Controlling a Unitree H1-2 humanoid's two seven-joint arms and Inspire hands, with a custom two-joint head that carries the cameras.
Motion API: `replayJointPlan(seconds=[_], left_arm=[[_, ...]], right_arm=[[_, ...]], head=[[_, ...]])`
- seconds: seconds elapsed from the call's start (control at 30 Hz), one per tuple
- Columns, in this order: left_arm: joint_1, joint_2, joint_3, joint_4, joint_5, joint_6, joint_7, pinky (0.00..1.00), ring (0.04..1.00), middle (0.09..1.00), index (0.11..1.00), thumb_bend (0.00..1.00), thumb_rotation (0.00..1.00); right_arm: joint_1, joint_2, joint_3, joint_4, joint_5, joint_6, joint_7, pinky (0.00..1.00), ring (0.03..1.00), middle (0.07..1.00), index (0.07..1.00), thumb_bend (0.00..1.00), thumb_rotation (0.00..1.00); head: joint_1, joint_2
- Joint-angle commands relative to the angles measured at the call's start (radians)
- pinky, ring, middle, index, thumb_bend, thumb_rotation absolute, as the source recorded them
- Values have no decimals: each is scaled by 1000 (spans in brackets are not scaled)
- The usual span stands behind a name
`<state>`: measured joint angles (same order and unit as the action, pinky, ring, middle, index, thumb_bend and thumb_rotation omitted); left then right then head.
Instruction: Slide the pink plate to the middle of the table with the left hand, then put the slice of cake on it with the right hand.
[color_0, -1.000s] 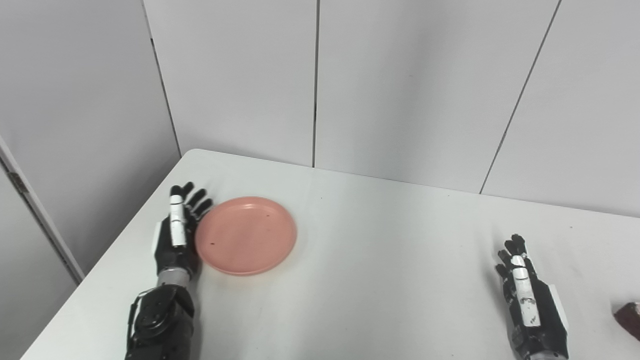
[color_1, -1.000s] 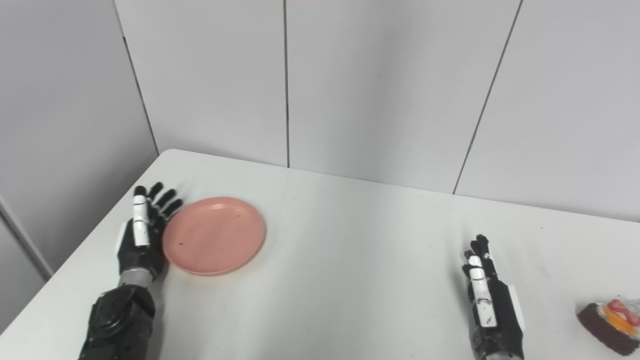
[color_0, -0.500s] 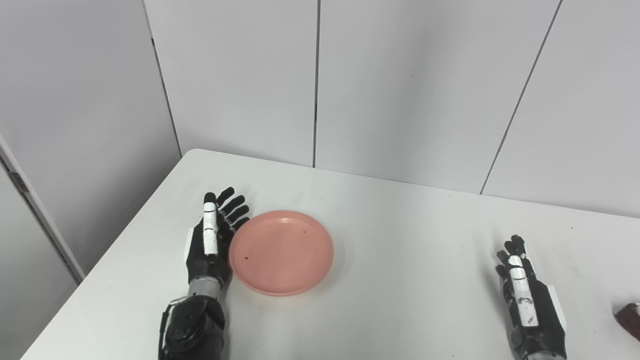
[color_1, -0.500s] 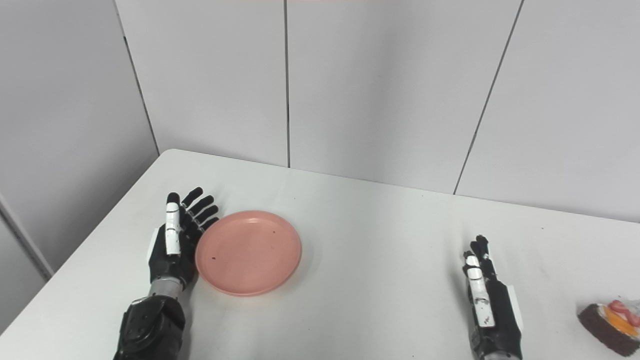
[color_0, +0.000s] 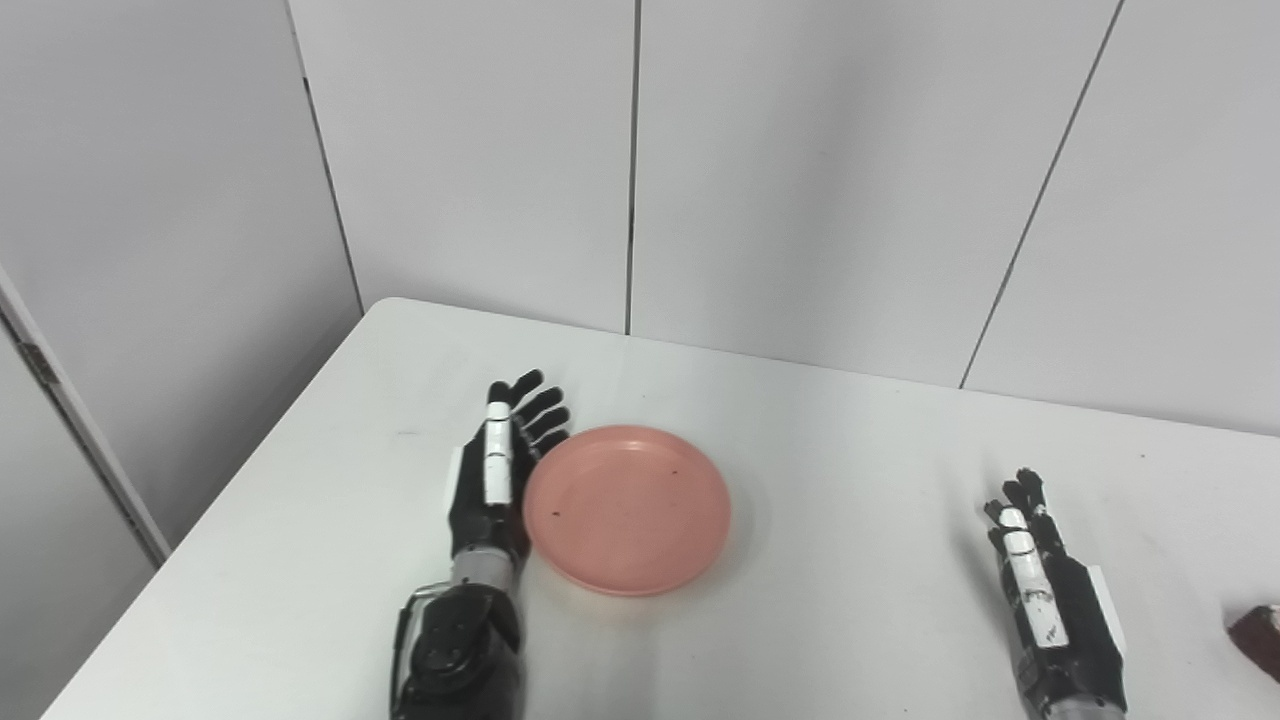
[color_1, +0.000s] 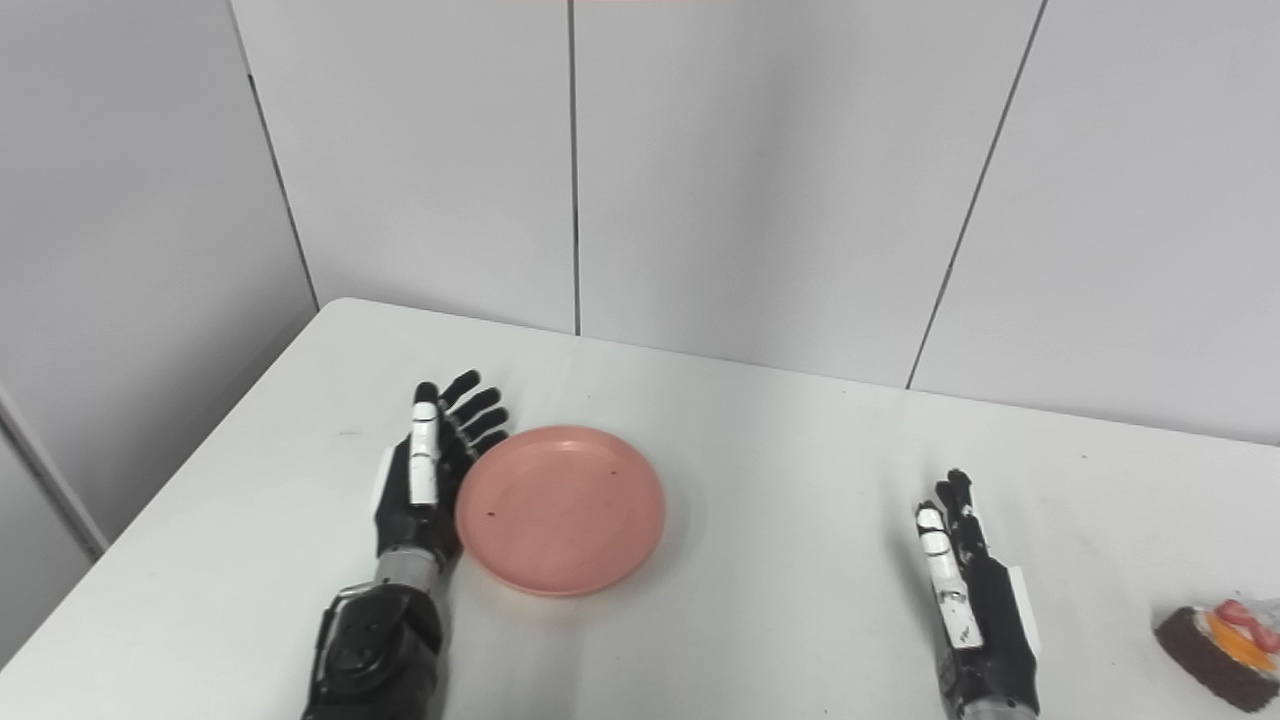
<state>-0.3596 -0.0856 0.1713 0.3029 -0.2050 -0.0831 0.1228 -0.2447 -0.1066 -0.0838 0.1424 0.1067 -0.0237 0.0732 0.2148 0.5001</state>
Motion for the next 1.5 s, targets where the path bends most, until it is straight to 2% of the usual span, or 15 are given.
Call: replayJointPlan(seconds=[0.0, 0.13, 0.23, 0.37, 0.43, 0.63, 0.8, 1.23, 1.47], left_arm=[[-13, -29, -9, 31, 0, -12, 5, 740, 766, 776, 779, 665, 960], [-33, -61, -20, 78, -9, -51, -9, 767, 793, 802, 796, 648, 943], [-42, -79, -29, 105, -9, -75, -13, 774, 801, 807, 802, 645, 959], [-48, -106, -32, 131, -25, -74, -14, 822, 812, 810, 804, 658, 965], [-52, -113, -41, 164, -26, -98, -34, 857, 829, 825, 815, 659, 984], [-83, -131, -54, 265, -30, -148, -73, 835, 830, 830, 825, 636, 998], [-97, -141, -54, 300, -48, -163, -106, 843, 835, 832, 827, 631, 984], [-167, -123, -56, 466, -48, -244, -163, 845, 838, 844, 832, 627, 975], [-175, -109, -81, 485, -23, -206, -164, 843, 843, 843, 828, 655, 989]], right_arm=[[-20, 8, 1, 7, 6, -67, 3, 979, 946, 980, 997, 512, 804], [-30, 15, 5, 34, -1, -85, 0, 965, 946, 979, 997, 562, 827], [-38, 17, 8, 59, -11, -104, -3, 967, 948, 978, 995, 572, 820], [-29, 17, 17, 43, -33, -106, -10, 956, 943, 976, 998, 556, 805], [-30, 18, 23, 49, -50, -116, -16, 948, 937, 973, 995, 574, 807], [-33, 33, 34, 49, -78, -97, -36, 955, 940, 966, 988, 584, 801], [-40, 44, 42, 62, -98, -93, -48, 964, 943, 970, 992, 572, 806], [-70, 57, 68, 138, -150, -139, -87, 963, 951, 967, 996, 601, 844], [-76, 57, 76, 137, -155, -154, -83, 962, 945, 966, 1000, 568, 835]], head=[[-14, 3], [-42, 6], [-79, 12], [-117, 18], [-140, 10], [-205, 1], [-250, -5], [-326, -24], [-351, -23]])
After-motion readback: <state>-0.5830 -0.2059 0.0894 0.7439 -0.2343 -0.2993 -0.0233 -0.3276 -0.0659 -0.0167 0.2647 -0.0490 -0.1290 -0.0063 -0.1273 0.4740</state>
